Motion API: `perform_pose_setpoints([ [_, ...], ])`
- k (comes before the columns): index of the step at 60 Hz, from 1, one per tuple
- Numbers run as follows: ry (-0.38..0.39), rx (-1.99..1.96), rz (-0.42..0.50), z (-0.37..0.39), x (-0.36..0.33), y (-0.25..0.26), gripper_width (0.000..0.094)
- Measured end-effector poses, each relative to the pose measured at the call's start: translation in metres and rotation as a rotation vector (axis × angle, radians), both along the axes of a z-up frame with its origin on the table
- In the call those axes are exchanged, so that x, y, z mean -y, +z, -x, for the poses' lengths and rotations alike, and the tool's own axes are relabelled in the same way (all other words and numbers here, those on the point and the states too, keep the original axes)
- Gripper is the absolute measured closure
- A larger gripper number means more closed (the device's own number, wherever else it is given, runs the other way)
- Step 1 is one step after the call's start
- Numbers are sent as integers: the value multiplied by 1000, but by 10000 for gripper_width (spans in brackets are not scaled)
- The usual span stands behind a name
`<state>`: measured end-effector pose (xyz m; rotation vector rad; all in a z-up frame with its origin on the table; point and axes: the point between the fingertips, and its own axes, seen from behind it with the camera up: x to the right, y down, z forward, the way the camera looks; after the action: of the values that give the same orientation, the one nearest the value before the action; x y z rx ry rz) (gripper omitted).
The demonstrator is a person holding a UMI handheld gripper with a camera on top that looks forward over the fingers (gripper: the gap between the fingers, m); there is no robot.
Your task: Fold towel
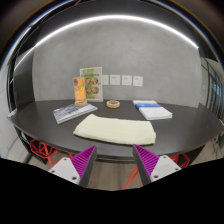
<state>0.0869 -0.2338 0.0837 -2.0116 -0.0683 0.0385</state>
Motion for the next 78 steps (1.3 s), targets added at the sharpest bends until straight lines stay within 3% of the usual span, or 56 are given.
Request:
perform_pose_setpoints([
  [18,-2,33,66,124,-127,-46,199],
  [27,-7,75,109,162,-173,-71,242],
  [33,-18,111,157,169,-187,-91,328],
  [34,-19,121,166,169,-187,-95,415],
  [36,-11,133,153,173,-190,-92,422],
  [37,-8,147,157,172,-190,-93,508],
  [41,15,169,151,178,-189,-94,619],
  [49,32,171,143,183,-189,-95,714],
  [54,43,180,152,185,-195,-98,866],
  [67,89,74,141,182,-190,-83,929],
  [78,72,-31,-15,119,-189,-7,929],
])
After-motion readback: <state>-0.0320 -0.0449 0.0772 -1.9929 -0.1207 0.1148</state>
